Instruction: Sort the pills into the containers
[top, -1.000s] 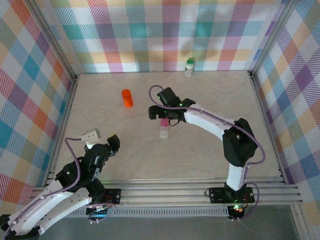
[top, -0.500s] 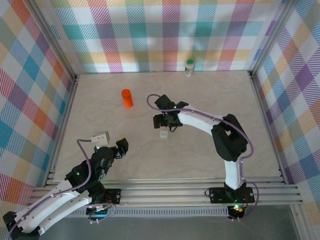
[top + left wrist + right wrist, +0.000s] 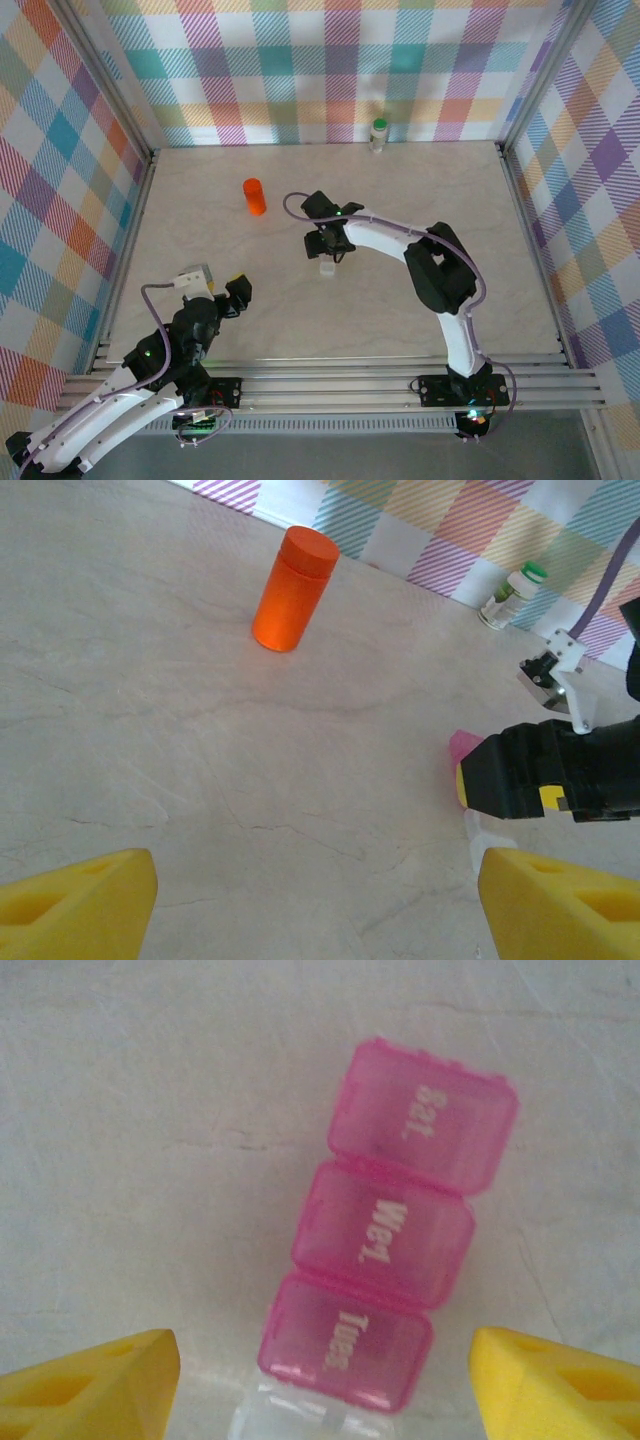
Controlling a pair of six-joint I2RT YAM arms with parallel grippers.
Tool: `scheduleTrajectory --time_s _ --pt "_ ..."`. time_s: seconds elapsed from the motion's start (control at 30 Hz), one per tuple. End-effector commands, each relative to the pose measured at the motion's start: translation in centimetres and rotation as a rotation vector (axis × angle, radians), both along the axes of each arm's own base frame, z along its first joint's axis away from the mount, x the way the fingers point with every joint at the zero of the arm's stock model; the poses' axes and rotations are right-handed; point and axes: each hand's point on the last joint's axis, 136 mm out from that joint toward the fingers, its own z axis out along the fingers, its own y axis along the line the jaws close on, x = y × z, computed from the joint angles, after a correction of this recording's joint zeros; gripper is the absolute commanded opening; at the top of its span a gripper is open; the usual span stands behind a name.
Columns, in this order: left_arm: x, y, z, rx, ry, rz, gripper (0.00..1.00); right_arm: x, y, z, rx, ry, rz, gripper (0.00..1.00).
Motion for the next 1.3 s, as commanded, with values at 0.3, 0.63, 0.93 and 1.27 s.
scheduleTrajectory --time_s 0.3,0.63,0.93,1.27 --pt "0.0 1.1 -0.2 0.046 -0.004 0.043 0.84 0.6 0.3 -1.0 -0.102 -0.022 0.179 0.62" --pt "0.0 1.8 -0.2 0.053 -0.001 0.08 0.83 0.6 2.3 -1.4 -0.087 -0.028 0.39 0.49" --pt "-0.1 3.0 1.1 0.05 -0.011 0.139 0.83 -2.4 4.5 -1.8 -0.025 0.023 0.763 0.47" --pt "0.4 2.3 1.4 0.052 -0.004 0.139 0.83 -6.8 3.1 -0.7 0.003 0.046 1.129 0.34"
